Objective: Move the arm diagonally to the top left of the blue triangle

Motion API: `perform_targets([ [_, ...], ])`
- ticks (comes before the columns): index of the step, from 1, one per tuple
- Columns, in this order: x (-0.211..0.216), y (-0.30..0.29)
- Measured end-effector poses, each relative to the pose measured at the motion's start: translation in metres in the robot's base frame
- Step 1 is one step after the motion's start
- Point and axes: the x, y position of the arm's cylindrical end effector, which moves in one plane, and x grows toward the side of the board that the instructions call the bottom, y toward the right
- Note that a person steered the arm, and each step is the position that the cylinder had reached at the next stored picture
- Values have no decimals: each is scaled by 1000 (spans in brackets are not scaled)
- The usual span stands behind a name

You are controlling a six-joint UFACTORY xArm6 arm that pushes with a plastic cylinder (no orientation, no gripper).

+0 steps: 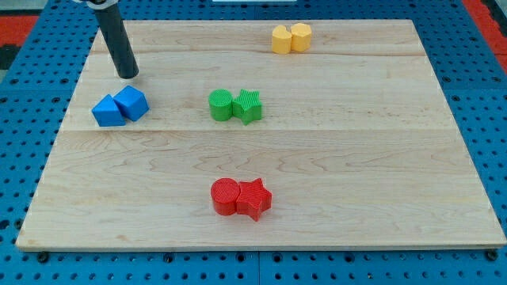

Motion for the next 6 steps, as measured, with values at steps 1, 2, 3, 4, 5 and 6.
perform_targets([
  [1,0,0],
  [2,0,-7],
  [3,0,-7],
  [4,0,-8],
  [5,1,-16],
  [6,1,-63],
])
